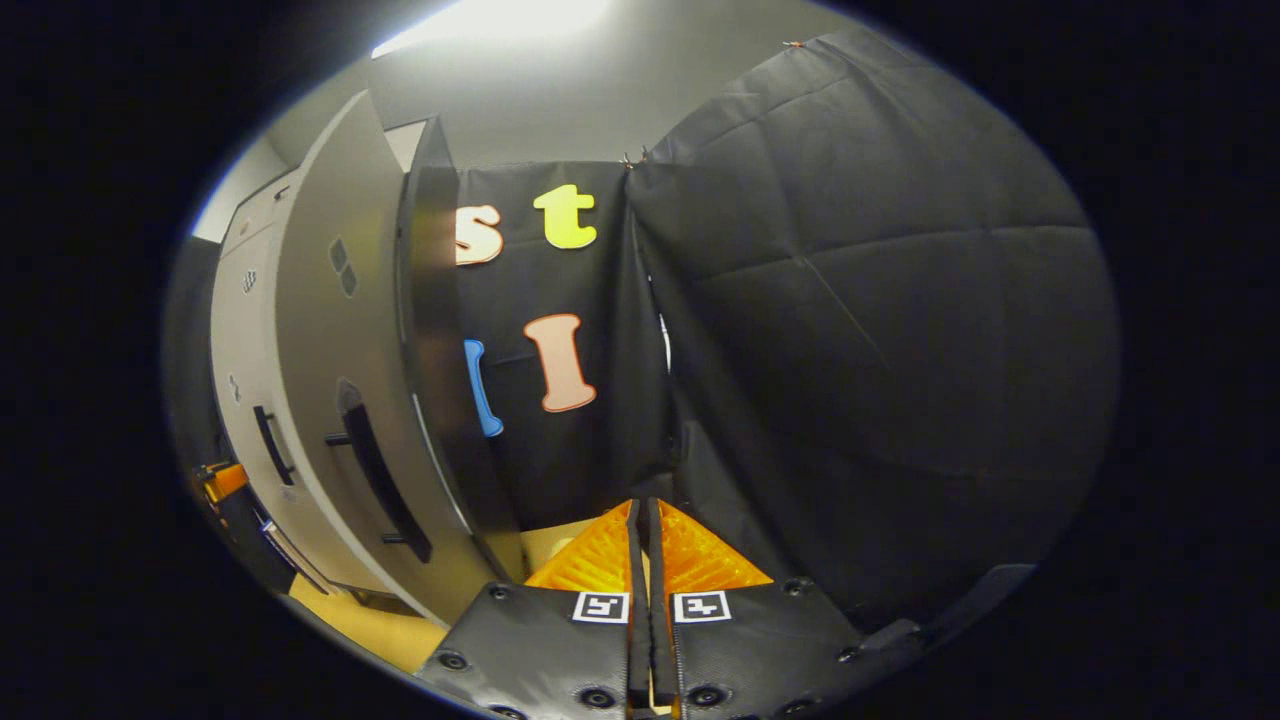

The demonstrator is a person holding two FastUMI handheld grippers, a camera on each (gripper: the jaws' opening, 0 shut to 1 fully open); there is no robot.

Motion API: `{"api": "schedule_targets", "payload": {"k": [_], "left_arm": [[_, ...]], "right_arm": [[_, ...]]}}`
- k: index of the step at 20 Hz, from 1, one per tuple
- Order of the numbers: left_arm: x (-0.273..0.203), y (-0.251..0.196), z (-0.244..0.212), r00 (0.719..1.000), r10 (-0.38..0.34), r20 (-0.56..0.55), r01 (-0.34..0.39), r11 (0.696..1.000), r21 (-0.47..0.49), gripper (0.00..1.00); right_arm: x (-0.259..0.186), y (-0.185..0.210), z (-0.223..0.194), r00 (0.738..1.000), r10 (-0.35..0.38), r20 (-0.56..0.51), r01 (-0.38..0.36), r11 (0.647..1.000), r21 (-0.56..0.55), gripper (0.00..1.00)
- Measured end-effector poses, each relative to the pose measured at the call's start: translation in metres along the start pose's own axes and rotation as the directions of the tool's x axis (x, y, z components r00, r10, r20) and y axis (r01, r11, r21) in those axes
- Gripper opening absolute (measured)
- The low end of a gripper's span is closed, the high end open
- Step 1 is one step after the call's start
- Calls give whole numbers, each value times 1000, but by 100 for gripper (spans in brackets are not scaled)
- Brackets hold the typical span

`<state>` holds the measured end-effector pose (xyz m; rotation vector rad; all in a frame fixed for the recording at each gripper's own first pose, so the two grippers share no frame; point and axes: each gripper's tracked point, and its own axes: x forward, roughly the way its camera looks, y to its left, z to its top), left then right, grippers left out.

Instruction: Open the right door of the double-door shoe cabinet with the right hand, and open the left door with the left hand.

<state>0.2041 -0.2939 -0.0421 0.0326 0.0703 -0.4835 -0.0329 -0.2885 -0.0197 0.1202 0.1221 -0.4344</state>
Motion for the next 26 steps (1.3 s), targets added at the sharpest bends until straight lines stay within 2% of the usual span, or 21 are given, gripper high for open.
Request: {"api": "schedule_targets", "payload": {"k": [1, 3, 5, 6, 7, 9, 10, 11, 12, 13, 14, 17, 18, 21, 23, 26], "left_arm": [[13, 0, 2, 1000, 13, 1, -13, 1000, 12, 96], [36, -3, 9, 999, 42, 13, -42, 999, 15, 95], [56, -2, 11, 996, 90, 18, -90, 996, 1, 95], [64, 1, 12, 993, 115, 15, -115, 993, -8, 94], [72, 1, 12, 992, 127, 13, -127, 992, -18, 94], [86, 3, 14, 987, 157, 17, -156, 987, -27, 91], [92, 5, 16, 985, 174, 22, -173, 984, -28, 89], [95, 5, 15, 983, 184, 20, -183, 983, -28, 80], [100, 4, 13, 982, 188, 7, -188, 982, -25, 76], [106, 2, 10, 981, 193, -4, -193, 981, -14, 76], [108, 4, 10, 975, 221, -3, -221, 975, -9, 71], [110, 1, 6, 972, 234, -24, -235, 971, -52, 55], [111, 0, 8, 969, 247, -10, -248, 967, -68, 33], [112, 2, 4, 965, 262, -27, -263, 964, -42, 29], [112, 3, 3, 967, 255, -21, -256, 966, -42, 20], [109, 1, -1, 970, 239, -40, -241, 969, -51, 12]], "right_arm": [[11, -9, -1, 999, -37, -1, 37, 999, -1, 2], [30, -15, -2, 998, -60, 6, 60, 998, 18, 9], [55, -16, -6, 998, -62, -9, 62, 998, 26, 23], [68, -13, -10, 999, -45, -22, 45, 999, 19, 36], [78, -11, -17, 999, -35, -37, 35, 999, 6, 41], [102, -10, -21, 998, -21, -54, 20, 1000, -13, 41], [114, -6, -22, 998, -8, -62, 7, 1000, -15, 55], [126, -5, -25, 998, 1, -68, -2, 1000, -17, 69], [137, -4, -26, 997, 9, -73, -10, 1000, -17, 82], [147, 0, -26, 997, 21, -76, -22, 1000, -14, 87], [155, 2, -28, 996, 31, -78, -32, 999, -13, 96], [175, 5, -32, 994, 51, -97, -53, 998, -19, 96], [180, 9, -33, 993, 65, -101, -67, 998, -16, 96], [192, 17, -36, 990, 97, -107, -98, 995, 1, 96], [194, 22, -36, 987, 109, -120, -107, 994, 25, 96], [183, 40, -23, 982, 163, -100, -148, 979, 138, 96]]}}
